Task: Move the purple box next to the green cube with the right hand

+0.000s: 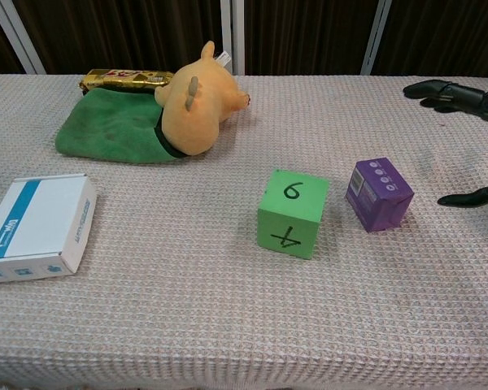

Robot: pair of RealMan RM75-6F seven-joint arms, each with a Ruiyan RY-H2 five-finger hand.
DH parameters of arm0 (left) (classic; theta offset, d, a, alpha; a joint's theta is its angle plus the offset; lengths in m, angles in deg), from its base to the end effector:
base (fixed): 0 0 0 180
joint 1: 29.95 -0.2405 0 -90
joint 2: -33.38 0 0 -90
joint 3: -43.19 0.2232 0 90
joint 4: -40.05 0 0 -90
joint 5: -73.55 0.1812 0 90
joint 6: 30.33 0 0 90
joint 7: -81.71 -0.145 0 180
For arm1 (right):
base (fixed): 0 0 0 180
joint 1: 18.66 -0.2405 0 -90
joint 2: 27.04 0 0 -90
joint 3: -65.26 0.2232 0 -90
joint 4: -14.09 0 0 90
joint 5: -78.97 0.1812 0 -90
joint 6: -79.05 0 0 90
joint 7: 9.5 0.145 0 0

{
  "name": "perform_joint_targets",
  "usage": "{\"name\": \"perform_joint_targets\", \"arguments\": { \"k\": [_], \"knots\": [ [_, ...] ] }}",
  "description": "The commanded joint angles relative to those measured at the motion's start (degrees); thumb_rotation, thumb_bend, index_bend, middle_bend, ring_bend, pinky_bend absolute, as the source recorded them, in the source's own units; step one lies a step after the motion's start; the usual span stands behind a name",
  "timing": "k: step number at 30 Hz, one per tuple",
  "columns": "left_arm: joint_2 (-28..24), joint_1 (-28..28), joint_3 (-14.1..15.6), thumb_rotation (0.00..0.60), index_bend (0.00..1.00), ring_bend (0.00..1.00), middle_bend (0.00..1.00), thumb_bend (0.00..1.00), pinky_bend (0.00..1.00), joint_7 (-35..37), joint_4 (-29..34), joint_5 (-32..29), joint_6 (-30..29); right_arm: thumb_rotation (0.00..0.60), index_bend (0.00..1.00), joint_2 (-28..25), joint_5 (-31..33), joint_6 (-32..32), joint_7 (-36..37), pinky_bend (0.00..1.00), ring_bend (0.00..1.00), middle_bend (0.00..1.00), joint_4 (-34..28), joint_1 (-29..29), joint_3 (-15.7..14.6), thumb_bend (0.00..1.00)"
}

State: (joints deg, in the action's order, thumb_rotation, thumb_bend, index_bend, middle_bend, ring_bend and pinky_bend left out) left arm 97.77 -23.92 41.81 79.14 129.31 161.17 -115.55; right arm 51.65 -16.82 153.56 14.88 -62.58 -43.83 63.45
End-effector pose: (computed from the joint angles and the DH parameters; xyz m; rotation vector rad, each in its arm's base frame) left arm -0.2737 0.1787 0.1696 -1.4585 -0.8213 -0.8510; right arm -0.2141 -0.2465 0.0743 1.7869 -1.1444 1.2737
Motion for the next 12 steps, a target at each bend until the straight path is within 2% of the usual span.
{"name": "perform_joint_targets", "arguments": {
  "k": [1,4,7,12],
  "knots": [
    [-0.2,-0.3,-0.1,0.600,0.19,0.15,0.21,0.00,0.24,0.1,0.1,0.0,-0.5,0.600,0.00,-10.4,4.1,16.0,-35.0,0.00,0.00,0.00,-10.9,13.7,0.2,0.00],
    [-0.2,-0.5,-0.3,0.600,0.20,0.15,0.21,0.00,0.24,0.1,0.0,0.1,-1.1,0.600,0.00,-12.5,8.6,20.6,-38.6,0.00,0.00,0.00,-13.3,19.0,0.4,0.00],
    [-0.1,-0.7,-0.5,0.600,0.20,0.15,0.21,0.00,0.24,-0.8,0.1,-0.6,-1.2,0.600,0.00,-13.2,12.3,24.2,-34.5,0.00,0.00,0.00,-11.9,23.4,1.1,0.01],
    [-0.4,-0.7,-0.6,0.600,0.20,0.15,0.21,0.00,0.24,-0.9,0.4,-1.1,-0.8,0.600,0.00,-11.5,14.7,26.2,-30.6,0.00,0.00,0.00,-8.2,26.4,2.6,0.02]
  ]
}}
